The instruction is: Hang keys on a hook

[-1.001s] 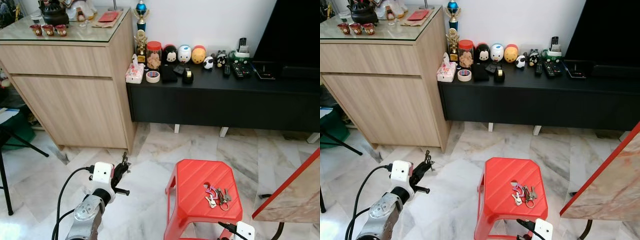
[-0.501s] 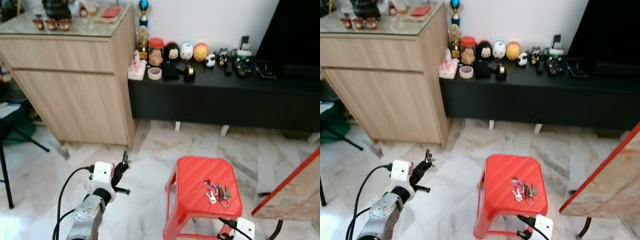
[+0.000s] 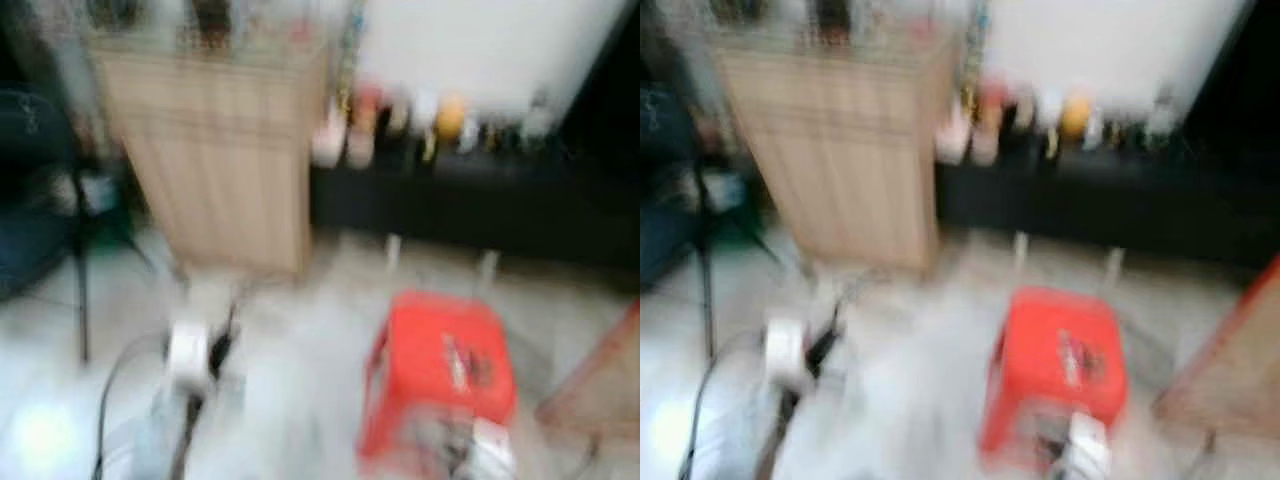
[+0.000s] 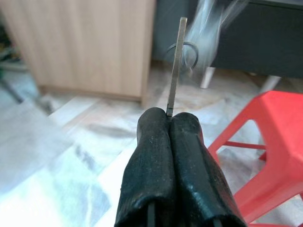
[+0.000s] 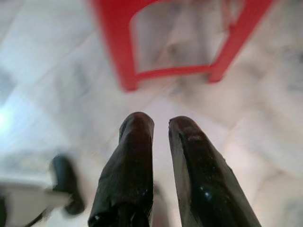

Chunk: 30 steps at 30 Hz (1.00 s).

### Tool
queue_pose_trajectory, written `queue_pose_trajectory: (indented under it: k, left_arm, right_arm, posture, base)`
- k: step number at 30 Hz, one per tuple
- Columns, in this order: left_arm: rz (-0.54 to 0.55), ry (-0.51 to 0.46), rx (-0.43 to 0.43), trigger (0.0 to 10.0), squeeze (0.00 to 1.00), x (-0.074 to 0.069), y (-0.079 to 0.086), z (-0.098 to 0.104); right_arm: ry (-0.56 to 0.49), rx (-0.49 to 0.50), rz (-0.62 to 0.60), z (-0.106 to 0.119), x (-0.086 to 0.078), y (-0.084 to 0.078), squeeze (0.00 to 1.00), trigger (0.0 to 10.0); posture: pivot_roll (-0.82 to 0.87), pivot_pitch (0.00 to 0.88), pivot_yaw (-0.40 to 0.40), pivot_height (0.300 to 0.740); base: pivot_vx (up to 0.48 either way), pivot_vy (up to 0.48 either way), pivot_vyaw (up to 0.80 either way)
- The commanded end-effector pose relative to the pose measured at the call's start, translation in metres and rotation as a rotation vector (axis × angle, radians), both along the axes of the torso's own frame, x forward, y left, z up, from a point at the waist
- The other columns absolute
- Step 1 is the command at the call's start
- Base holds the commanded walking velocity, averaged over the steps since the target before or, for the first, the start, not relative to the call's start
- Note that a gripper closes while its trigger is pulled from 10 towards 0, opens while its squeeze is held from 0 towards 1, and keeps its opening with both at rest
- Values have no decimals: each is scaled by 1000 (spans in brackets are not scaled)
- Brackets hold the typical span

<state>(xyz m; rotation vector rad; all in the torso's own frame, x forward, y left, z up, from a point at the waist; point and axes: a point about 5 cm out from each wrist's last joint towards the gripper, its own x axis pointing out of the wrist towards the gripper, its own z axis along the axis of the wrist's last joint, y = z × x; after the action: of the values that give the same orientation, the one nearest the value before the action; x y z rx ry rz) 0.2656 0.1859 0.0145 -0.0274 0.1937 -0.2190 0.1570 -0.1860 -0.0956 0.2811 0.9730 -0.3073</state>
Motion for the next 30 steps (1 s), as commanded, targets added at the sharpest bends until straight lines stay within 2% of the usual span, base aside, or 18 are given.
queue_pose_trajectory:
  k: [1,24,30]
  left_arm:
    - [-13,-65,1,10000,0,12,-1,15]
    - [-35,-83,21,10000,0,11,-3,18]
    - [-45,-85,28,10000,0,12,-3,19]
  right_arm:
    - [-15,4,5,3,7,3,0,10000]
    - [-6,-2,5,2,5,1,0,10000]
    - [-3,-2,6,1,5,2,0,10000]
  posture:
    - [21,0,-52,740]
    - [23,9,-50,740]
    - [24,10,-50,740]
  base:
    - [0,0,0]
    - [0,0,0]
    - [0,-363,0]
